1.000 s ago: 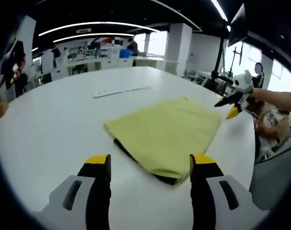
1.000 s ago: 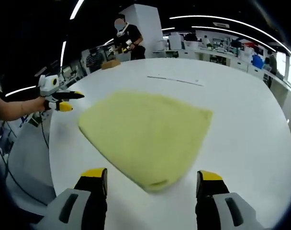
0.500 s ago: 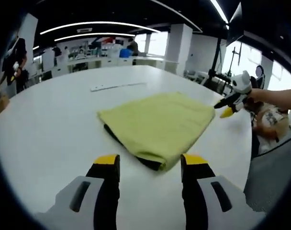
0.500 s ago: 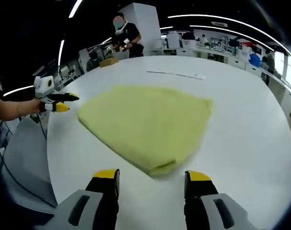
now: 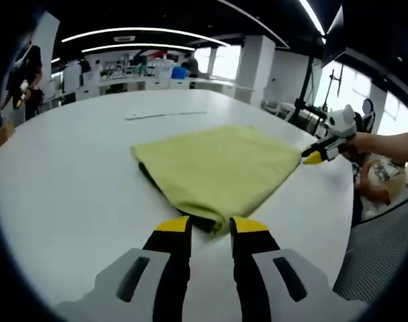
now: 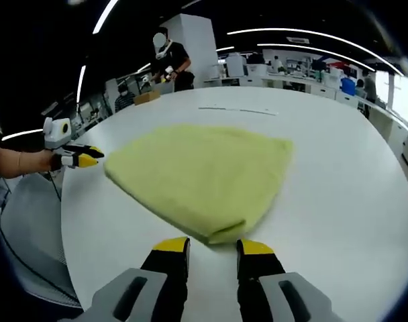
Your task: Fold the garment on the visible template until the final outline fits inside the template.
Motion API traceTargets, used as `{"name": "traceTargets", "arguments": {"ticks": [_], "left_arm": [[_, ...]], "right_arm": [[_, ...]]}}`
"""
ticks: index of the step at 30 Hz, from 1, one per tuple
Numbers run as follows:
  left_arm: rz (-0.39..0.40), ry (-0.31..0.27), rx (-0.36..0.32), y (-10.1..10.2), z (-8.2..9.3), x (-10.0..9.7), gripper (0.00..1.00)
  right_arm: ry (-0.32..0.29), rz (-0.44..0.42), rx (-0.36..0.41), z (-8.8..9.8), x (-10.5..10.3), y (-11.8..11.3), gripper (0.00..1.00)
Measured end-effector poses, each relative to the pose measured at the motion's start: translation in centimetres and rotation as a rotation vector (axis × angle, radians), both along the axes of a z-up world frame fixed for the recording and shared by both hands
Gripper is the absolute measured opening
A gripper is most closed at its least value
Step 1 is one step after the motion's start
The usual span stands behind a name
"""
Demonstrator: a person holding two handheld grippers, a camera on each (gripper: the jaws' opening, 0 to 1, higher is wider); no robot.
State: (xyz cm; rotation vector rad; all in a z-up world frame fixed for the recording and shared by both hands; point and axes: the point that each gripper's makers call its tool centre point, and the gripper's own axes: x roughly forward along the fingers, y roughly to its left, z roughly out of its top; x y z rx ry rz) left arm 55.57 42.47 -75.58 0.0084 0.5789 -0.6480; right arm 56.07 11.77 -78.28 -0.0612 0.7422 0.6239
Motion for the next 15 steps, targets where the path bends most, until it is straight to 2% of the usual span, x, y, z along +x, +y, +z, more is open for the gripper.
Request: {"name": "traceTargets", "arguments": {"ticks": [7,15], "left_arm": [[0.002,0.037,0.0,-0.7,-1.2,-0.3,0.14],[0.027,0.053,-0.003,-0.6,-1.9,0.0,0.09]], "right_arm": [[-0.013,-0.024,0.014,-0.1,0.3,-0.2,0.15],[-0.012,-0.045,0.026,-0.1,0.4,-0.4,0.07]]}}
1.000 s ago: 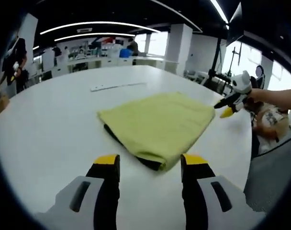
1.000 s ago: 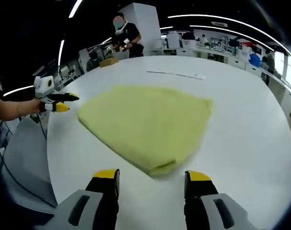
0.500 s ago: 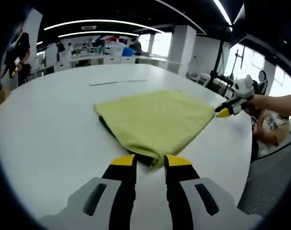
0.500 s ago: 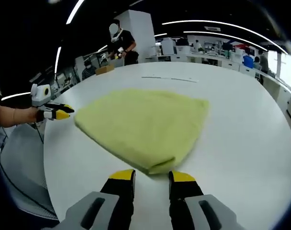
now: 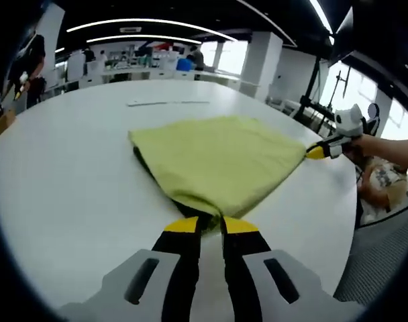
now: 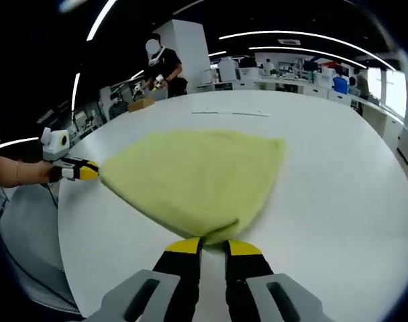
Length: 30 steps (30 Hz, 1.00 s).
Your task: Fold the garment on the visible template until the final outline fits inside the template.
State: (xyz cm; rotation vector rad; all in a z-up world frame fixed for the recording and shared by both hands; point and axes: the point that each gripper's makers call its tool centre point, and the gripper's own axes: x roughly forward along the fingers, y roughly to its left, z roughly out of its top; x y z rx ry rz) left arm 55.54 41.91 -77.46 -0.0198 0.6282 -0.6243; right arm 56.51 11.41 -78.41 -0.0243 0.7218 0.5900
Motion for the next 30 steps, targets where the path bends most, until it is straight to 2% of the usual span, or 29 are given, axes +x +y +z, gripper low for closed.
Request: {"name": "traceTargets", "arguments": {"ticks": [15,30], "left_arm": [[0.02,0.017,-0.015,0.13,-0.15,0.29,0.0],[0.028,0.045,-0.085,-0.4,0.21,-0.1,0.08]], "right_arm": [[-0.022,-0.024,0.054,0.62,0.15,-0.05,0.0],[-0.019,-0.025,0.063,0.91,0.15,-0.34,0.0]]}}
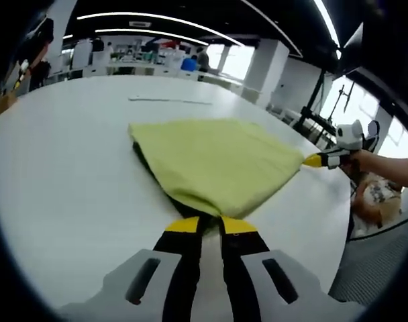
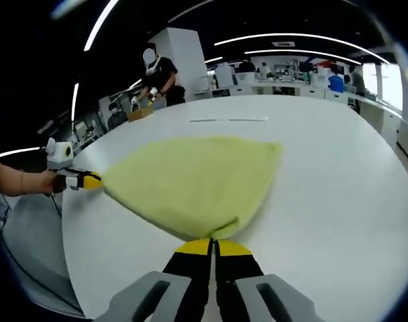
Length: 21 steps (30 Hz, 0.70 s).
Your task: Fold the garment on the visible template until the final outline fits inside the template.
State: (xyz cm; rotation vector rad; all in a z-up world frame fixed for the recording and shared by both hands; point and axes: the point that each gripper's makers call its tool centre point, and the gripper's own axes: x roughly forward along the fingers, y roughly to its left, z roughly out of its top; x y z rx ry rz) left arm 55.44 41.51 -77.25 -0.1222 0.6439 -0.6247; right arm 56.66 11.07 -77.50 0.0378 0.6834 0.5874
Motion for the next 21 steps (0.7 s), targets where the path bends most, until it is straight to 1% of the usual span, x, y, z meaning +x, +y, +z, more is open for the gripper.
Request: {"name": "traceTargets", "arguments": {"ticks": [4,10,16,21], "left_arm": [[-0.006,0.008,-0.027,-0.2,0.31,-0.27,0.1],[-0.008,0.011,-0.024,-0.45,0.27,0.08,0.01],[-0.007,0.017,-0.018,-0.42,0.13,0.16,0.0],[-0.01,0.008,-0.02,-0.17,0.31,0.06,0.0]], "right_arm": [[-0.001,-0.005,0.012,0.17,0.01,-0.21,0.0],[-0.002,-0.016,0.023,0.28,0.1,-0.31,0.0],[0.0,-0.026,0.024,0.19,0.25,-0.35,0.0],[-0.016,-0.009,0.009,0.34,0.25,-0.3,0.0]]}}
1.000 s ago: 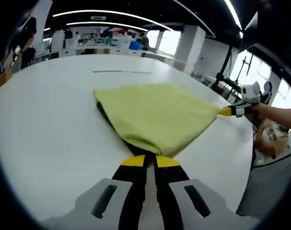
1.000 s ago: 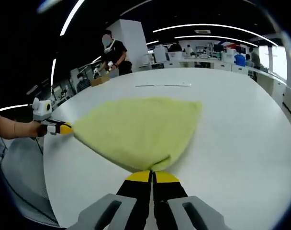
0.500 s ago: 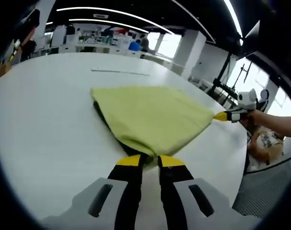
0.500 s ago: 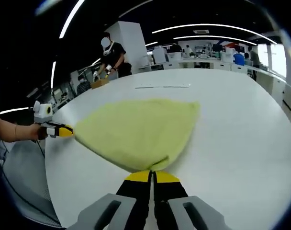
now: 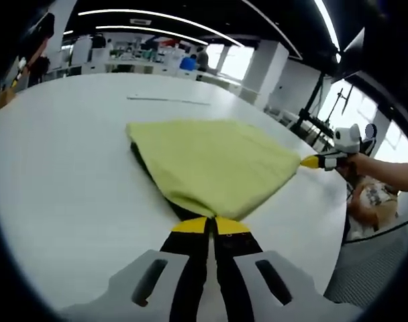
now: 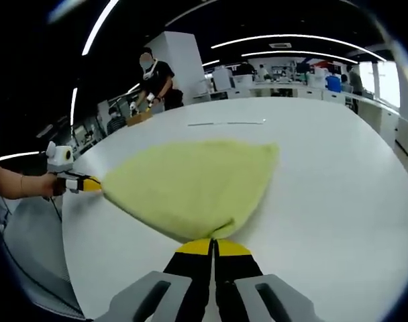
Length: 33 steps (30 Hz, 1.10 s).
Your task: Fold the garment on the visible template until the final outline fits inside the template.
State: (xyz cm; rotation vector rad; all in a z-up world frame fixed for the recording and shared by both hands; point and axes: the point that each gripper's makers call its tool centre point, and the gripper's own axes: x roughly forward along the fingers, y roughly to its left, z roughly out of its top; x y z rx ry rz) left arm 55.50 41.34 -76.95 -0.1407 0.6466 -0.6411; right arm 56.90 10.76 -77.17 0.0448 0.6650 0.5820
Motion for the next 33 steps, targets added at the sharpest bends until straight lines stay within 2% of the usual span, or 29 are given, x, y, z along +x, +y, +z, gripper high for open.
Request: {"name": "traceTargets", "arguments": {"ticks": [15,25,29,31,33], "left_arm": [[-0.007,-0.013,0.006,1.0,0.9,-0.2,0.0],[-0.005,-0.013,0.041,2.5,1.0,-0.4,0.0],[-0.026,-0.018,0.092,3.1,0.7,-0.4,0.0],[-0.016,-0.007,0.072,3.4,0.7,-0.4,0.0],[-0.015,-0.009,0.083,3.7,0.6,-0.3,0.0]], "right_arm": [[-0.017,0.024,-0.033,0.4,-0.3,-0.7,0.0],[-0.009,0.022,-0.059,0.5,-0.6,-1.9,0.0],[-0.002,0.021,-0.076,0.4,-0.9,-2.3,0.0],[0.005,0.027,-0.076,0.3,-1.1,-2.3,0.0],[0.011,0.037,-0.093,0.0,-1.3,-2.2,0.0]]}}
